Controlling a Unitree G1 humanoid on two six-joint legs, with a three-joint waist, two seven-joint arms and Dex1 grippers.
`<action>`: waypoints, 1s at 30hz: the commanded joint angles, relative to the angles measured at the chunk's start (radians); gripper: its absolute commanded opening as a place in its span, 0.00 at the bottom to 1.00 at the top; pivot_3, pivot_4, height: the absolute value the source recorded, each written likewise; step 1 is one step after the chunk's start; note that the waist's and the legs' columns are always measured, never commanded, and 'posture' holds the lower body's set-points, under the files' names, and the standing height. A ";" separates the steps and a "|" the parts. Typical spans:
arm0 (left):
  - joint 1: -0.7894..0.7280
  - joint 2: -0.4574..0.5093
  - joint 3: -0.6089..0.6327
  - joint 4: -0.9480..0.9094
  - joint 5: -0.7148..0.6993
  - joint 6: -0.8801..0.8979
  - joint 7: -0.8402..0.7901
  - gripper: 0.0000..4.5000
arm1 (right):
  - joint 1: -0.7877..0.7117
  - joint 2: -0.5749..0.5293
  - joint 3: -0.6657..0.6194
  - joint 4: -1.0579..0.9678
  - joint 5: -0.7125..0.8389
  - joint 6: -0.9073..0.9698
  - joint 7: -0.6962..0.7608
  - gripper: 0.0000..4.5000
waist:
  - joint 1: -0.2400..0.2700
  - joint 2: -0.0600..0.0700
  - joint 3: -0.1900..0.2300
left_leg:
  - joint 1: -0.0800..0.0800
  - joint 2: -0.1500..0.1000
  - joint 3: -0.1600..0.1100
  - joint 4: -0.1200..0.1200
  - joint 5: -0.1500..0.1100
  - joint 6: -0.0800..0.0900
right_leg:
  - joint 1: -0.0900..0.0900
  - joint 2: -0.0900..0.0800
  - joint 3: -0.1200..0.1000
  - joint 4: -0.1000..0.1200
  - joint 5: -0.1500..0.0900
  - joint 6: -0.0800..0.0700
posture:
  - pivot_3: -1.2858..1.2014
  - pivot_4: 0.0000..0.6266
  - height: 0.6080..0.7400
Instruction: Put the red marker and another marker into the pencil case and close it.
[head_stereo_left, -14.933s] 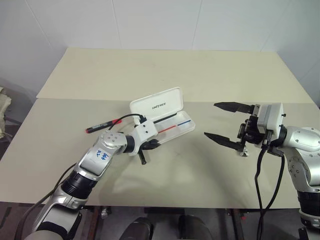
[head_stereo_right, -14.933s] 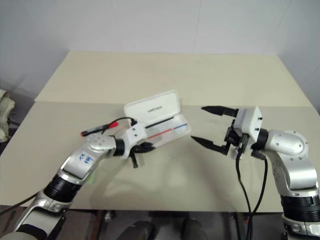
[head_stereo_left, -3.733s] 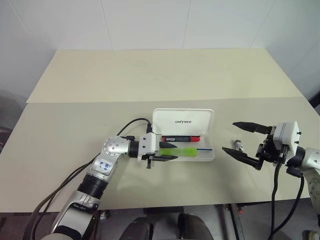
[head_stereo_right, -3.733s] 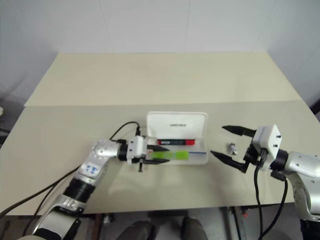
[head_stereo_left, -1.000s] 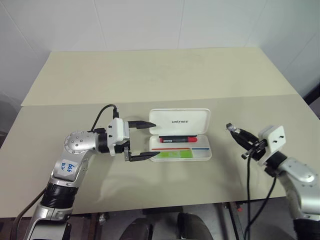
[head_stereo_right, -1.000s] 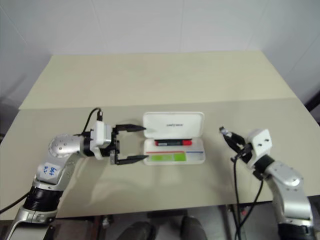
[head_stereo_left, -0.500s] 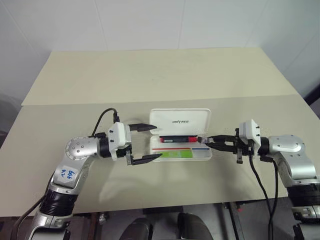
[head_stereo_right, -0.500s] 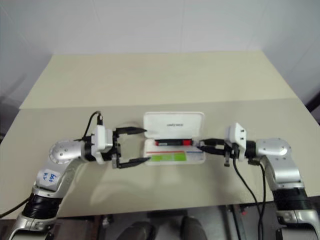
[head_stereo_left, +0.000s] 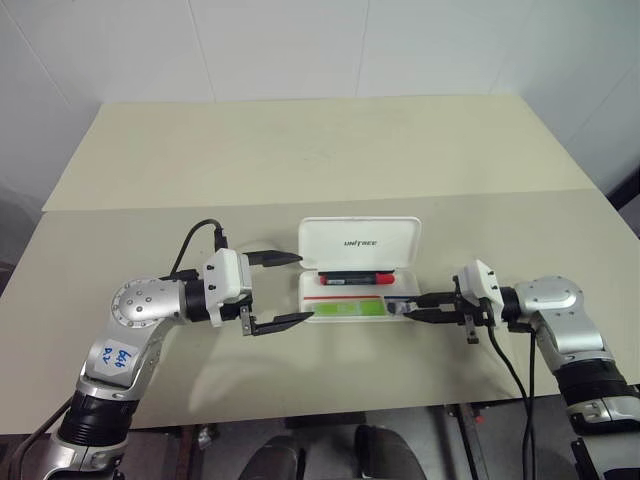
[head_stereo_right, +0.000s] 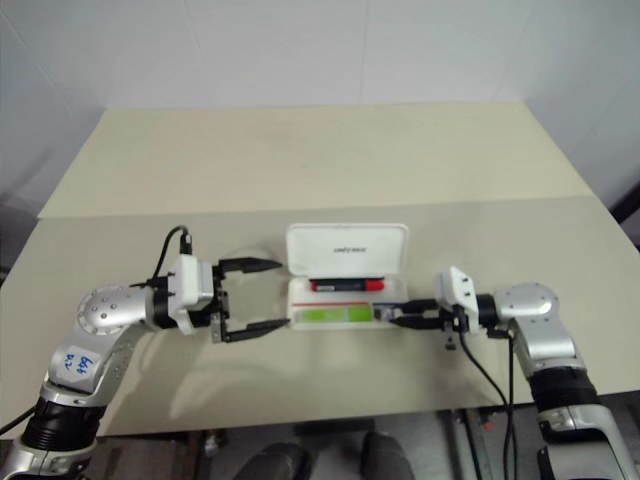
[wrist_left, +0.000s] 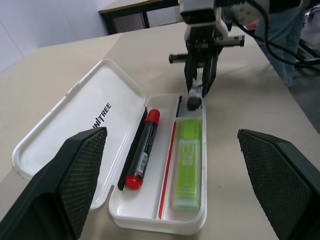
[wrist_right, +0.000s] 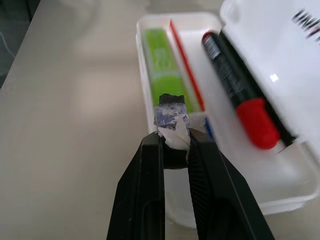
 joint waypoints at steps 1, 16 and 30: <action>0.003 0.014 0.021 -0.041 -0.019 -0.001 0.006 1.00 | -0.030 -0.001 -0.007 0.025 -0.008 -0.030 0.022 0.07 | -0.001 0.000 0.000 | 0.000 0.000 0.000 0.000 0.000 0.000 | 0.000 0.000 0.000 0.000 0.000 0.000 | 0.52 0.24 1.00; -0.041 0.008 0.012 0.003 -0.008 -0.018 -0.002 1.00 | -0.076 0.017 -0.022 0.013 -0.001 -0.057 0.013 1.00 | -0.001 0.000 0.000 | 0.000 0.000 0.000 0.000 0.000 0.000 | -0.001 0.000 -0.001 0.000 0.000 0.000 | 0.52 0.24 1.00; -0.041 0.038 0.078 0.143 -0.026 -0.070 -0.058 1.00 | -0.002 -0.071 -0.164 -0.218 0.124 0.175 -0.088 1.00 | 0.000 0.000 0.000 | 0.000 0.000 -0.001 -0.001 0.000 0.000 | -0.001 0.000 -0.001 0.001 0.000 0.000 | 0.52 0.24 1.00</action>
